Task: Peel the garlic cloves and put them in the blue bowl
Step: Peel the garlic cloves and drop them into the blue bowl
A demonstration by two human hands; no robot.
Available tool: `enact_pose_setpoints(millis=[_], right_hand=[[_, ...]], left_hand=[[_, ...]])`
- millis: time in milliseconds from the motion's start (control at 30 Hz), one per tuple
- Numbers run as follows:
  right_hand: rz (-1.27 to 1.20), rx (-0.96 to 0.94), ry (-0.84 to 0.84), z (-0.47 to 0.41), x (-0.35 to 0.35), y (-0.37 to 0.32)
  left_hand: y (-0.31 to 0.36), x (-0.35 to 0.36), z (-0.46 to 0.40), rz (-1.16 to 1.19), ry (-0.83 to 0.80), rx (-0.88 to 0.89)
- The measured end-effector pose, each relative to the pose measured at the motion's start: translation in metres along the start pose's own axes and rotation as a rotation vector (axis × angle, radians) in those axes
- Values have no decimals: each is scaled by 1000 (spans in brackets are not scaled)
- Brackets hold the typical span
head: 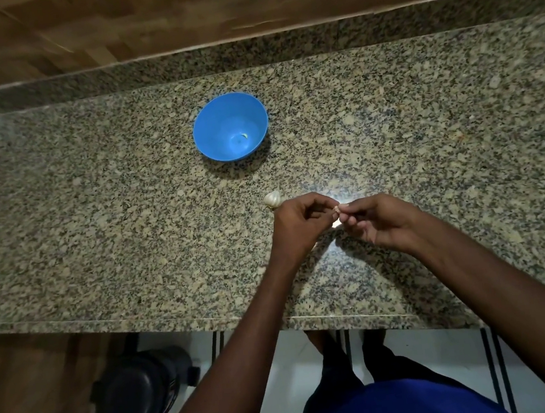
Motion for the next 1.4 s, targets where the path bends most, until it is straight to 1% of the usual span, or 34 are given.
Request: enact_pose_setpoints(millis=[100, 300, 433, 567, 800, 900, 1067, 1167, 1300, 1400], right_hand=[[56, -26, 11, 0, 3, -1], [307, -120, 8, 0, 4, 0], [347, -136, 51, -4, 0, 3], [386, -153, 57, -4, -1, 6], [522, -322, 72, 6, 3, 4], [539, -354, 82, 7, 1, 5], [553, -346, 67, 6, -6, 9], [500, -341, 42, 6, -6, 9], [425, -345, 59, 7, -5, 7], [413, -351, 79, 7, -5, 7]], left_hand=[[0, -1, 1, 44, -9, -11], [-6, 0, -1, 126, -23, -84], [-5, 1, 0, 149, -36, -107], [-4, 0, -2, 125, -39, -128], [-6, -1, -1, 130, -37, -153], [-6, -2, 0, 149, -32, -135], [-7, -3, -1, 108, 37, -73], [-10, -1, -1, 85, 42, -48], [-8, 2, 1, 88, 32, -14], [-6, 3, 1, 97, 20, -26]])
Point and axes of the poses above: each hand's wrist, its own z-axis away from the middle knuckle, its own x-axis out of the palm, y = z × x, the point moved 1 cm from there along -z, towards the middle knuckle, and after that the axes turned 15 degrees about -x, right-handed, at the moved point
